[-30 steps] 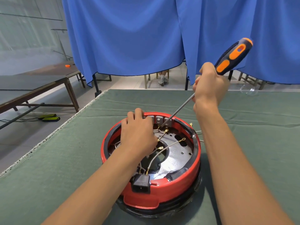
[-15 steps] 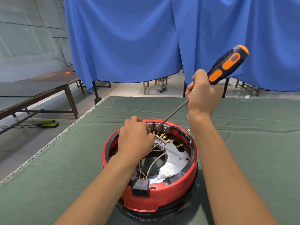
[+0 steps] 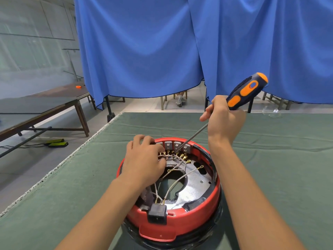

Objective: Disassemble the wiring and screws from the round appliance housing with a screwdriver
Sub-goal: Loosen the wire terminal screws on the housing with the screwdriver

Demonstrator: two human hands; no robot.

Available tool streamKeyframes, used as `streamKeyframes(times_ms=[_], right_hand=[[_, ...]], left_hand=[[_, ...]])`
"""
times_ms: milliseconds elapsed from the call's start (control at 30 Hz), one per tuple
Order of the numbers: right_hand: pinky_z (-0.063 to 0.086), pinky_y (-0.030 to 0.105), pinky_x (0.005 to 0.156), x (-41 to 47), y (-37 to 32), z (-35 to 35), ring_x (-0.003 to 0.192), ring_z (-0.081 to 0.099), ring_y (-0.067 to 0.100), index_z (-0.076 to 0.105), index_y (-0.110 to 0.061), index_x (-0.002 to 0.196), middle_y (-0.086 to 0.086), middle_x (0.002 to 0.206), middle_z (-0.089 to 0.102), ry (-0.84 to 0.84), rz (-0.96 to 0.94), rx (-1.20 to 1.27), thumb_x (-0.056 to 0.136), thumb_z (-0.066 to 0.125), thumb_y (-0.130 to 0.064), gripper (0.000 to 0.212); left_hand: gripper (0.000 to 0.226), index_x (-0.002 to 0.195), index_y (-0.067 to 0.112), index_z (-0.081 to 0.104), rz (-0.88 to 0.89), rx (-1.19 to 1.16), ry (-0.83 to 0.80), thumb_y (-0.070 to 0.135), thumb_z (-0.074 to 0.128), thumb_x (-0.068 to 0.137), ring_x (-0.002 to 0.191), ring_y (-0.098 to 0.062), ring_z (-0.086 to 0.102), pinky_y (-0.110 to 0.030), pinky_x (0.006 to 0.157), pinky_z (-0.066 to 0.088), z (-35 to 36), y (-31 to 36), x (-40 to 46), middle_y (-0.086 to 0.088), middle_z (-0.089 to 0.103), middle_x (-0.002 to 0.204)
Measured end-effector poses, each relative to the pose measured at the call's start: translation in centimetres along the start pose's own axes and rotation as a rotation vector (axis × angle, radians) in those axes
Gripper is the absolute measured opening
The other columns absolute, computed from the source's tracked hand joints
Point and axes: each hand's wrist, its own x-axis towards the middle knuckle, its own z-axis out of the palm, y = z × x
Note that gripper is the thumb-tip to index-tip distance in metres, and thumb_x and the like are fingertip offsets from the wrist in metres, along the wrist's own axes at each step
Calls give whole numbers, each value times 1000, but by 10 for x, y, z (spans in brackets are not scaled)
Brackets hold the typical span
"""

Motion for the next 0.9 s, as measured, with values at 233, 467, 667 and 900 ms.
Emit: streamKeyframes(times_ms=[233,467,667,900], right_hand=[[35,14,39,-8,3,3,32,39,12,44,-7,54,-5,34,39,45,-14,81,79,55,-8,28],[29,14,37,-8,0,5,34,35,14,44,-7,56,-5,37,36,65,-29,140,76,54,-9,22],[28,15,36,-15,5,8,33,34,13,46,-6,56,-4,36,36,17,-41,118,70,53,-16,18],[27,15,37,-17,7,9,32,34,14,45,-7,55,-3,35,36,-25,-61,108,70,53,-16,19]], left_hand=[[36,125,37,57,5,-59,-77,37,49,90,129,-20,25,-36,106,23,3,0,1,1,33,139],[40,129,39,53,11,6,-126,38,49,90,135,-25,19,-41,110,19,4,1,0,-4,26,148],[35,123,38,58,11,-13,-111,37,50,89,132,-25,24,-40,108,22,3,1,-1,-4,33,142],[34,122,33,58,-2,-30,-110,36,49,90,130,-25,26,-40,106,23,2,1,0,-3,35,141]])
